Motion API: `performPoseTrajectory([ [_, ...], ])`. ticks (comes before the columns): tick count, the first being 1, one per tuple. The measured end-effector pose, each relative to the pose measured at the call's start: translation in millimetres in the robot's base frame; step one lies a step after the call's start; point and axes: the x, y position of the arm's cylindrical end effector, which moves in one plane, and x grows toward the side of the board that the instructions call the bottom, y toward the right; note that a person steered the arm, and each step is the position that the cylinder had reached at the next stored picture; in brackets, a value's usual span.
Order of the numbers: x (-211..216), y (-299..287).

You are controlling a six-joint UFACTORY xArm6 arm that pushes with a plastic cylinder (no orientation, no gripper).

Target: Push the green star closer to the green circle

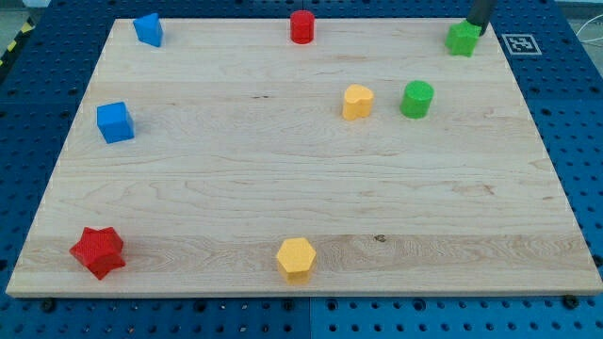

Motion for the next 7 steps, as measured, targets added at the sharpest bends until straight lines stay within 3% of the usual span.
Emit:
performPoseTrajectory([
  [2,16,-56],
  [7,72,-65],
])
